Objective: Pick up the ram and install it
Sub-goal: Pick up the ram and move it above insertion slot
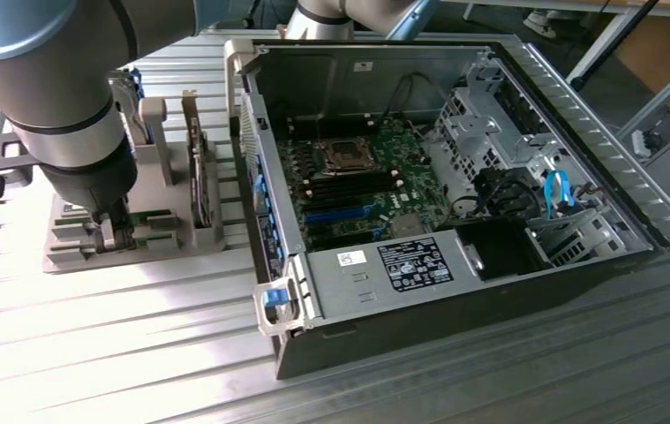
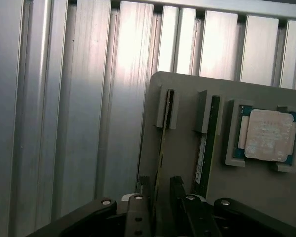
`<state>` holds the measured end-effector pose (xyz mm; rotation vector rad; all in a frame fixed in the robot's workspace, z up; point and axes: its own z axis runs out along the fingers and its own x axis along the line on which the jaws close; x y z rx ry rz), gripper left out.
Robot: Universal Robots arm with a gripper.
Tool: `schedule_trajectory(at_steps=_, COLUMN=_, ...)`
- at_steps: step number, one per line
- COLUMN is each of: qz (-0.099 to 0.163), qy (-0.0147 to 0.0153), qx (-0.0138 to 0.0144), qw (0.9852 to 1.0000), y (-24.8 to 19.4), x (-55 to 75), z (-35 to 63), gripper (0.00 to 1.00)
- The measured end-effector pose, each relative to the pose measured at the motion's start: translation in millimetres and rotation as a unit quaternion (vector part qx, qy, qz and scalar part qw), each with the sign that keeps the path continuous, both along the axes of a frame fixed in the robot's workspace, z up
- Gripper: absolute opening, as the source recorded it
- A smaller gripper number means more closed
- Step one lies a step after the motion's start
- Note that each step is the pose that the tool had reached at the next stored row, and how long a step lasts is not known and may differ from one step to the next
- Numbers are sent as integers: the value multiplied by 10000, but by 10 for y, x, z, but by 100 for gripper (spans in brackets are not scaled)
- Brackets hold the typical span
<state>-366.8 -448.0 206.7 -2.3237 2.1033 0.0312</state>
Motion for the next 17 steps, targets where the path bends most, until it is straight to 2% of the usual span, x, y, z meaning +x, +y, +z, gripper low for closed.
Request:
schedule_trajectory(at_steps=1, qz=-1, qy=1, qx=-1, qw=10000, y=0, x=-2, z=1, gripper=29)
schedule_trajectory(at_steps=4, qz=0, qy=-9, qx=0, qw=10000, y=0, x=-114, z=-3, gripper=29)
schedule_trajectory(at_steps=5, qz=-1, qy=-9, qx=0, qw=10000, y=0, x=-115, z=-4, gripper=27)
schedule_trajectory(at_steps=6, qz=-1, qy=-9, qx=0, qw=10000, y=0, x=-115, z=-3, gripper=15)
schedule_trajectory(at_steps=11, qz=0, qy=-10, qx=-1, qw=10000, y=0, x=-114, z=1, gripper=13)
schedule_trajectory(at_steps=17, qz=-1, qy=-9, qx=-2, qw=10000, y=0, x=-115, z=196, gripper=13)
